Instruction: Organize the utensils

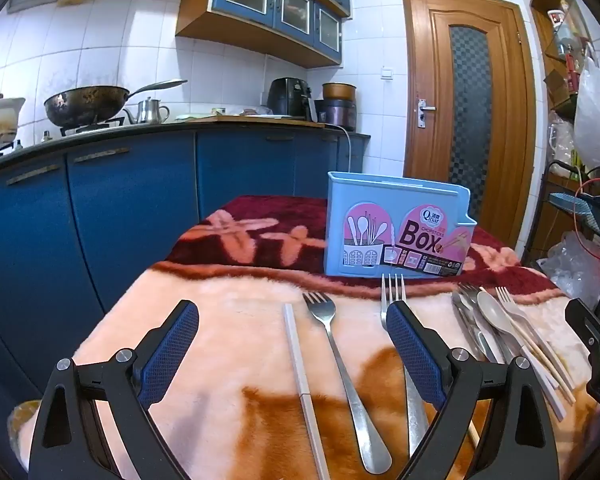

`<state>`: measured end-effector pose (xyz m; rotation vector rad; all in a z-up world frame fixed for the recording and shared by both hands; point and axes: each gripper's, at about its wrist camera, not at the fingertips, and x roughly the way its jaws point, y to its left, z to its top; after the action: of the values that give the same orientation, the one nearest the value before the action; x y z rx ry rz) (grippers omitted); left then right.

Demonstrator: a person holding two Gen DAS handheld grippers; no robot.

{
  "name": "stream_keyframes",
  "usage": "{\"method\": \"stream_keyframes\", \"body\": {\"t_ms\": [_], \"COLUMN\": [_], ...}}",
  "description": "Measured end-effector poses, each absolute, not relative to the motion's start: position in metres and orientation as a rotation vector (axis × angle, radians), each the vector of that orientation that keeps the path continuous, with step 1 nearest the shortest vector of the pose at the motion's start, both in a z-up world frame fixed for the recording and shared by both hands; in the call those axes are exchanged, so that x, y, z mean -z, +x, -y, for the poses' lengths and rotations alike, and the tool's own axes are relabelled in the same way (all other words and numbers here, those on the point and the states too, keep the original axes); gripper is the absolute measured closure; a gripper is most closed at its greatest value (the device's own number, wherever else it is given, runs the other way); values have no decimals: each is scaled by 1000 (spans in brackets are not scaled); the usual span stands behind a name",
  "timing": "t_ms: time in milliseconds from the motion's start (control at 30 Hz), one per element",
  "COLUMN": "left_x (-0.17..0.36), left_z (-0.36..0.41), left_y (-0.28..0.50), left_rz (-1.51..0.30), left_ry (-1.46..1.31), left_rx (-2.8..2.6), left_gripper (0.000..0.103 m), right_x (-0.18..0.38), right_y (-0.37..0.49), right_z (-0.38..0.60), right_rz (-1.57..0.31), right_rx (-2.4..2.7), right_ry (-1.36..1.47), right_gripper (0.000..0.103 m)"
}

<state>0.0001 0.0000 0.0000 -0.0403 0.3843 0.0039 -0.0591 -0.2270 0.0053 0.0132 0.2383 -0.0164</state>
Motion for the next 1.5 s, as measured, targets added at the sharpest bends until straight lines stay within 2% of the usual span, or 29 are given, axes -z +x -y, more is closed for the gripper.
{"method": "stream_keyframes", "body": {"t_ms": [1500], "left_x": [0], "left_z": [0], "left_y": [0], "left_rz": [-381], "left_ry": [-40], "left_rx": [-5], "left_gripper": [8], "right_x": [-5], "right_y": [-59], "right_z": [228], "right_rz": [-240], "right_rx": [16], "right_ry": [15], "right_gripper": [0]}}
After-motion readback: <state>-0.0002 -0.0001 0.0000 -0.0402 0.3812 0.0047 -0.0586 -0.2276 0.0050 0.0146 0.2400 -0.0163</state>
